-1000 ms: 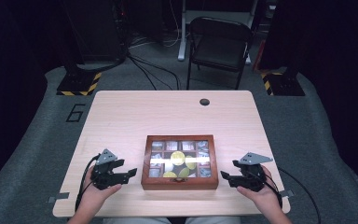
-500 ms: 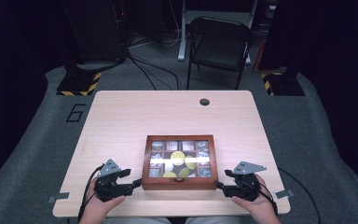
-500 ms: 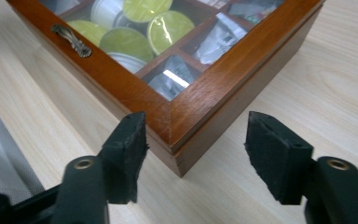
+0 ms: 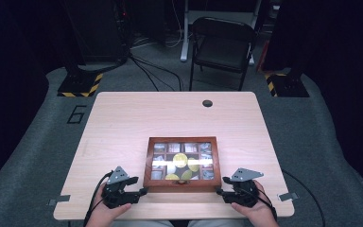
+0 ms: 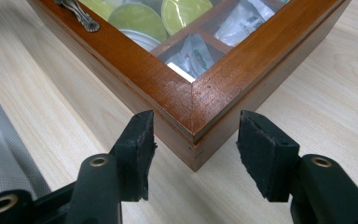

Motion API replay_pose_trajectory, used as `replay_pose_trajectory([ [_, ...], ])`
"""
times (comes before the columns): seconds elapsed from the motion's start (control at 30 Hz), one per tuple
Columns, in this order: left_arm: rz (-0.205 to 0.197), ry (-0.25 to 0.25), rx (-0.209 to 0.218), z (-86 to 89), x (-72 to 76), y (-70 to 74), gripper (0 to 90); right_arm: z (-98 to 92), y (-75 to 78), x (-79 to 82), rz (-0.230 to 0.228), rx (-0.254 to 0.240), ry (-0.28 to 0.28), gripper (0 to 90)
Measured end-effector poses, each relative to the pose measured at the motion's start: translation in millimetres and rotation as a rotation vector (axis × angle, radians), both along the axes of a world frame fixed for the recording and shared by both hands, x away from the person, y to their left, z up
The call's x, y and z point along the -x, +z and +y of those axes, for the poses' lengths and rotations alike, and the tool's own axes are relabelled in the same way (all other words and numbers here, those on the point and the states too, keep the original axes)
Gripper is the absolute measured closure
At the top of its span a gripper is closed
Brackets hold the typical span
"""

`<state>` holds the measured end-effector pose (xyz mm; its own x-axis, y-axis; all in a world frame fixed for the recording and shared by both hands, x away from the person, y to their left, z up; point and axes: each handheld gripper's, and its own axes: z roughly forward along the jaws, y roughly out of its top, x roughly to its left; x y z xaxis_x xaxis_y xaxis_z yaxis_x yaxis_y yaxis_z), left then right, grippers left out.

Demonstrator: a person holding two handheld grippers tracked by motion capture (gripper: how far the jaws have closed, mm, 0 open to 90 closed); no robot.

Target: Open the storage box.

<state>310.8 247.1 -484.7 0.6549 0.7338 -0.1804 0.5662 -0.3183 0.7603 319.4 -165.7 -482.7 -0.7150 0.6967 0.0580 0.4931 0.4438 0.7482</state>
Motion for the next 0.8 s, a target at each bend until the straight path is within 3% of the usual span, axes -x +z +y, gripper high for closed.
replay_pose_trajectory([
  [0.4, 0.005, -0.031, -0.043, -6.6, -0.2, -4.9, 48.2, 1.9, -6.2, -1.4, 0.01, 0.02, 0.012, 53.1],
  [0.8, -0.015, -0.028, -0.043, -9.7, 0.4, -4.2, 55.2, 1.1, -4.1, -1.1, -0.005, 0.002, 0.009, 55.0],
])
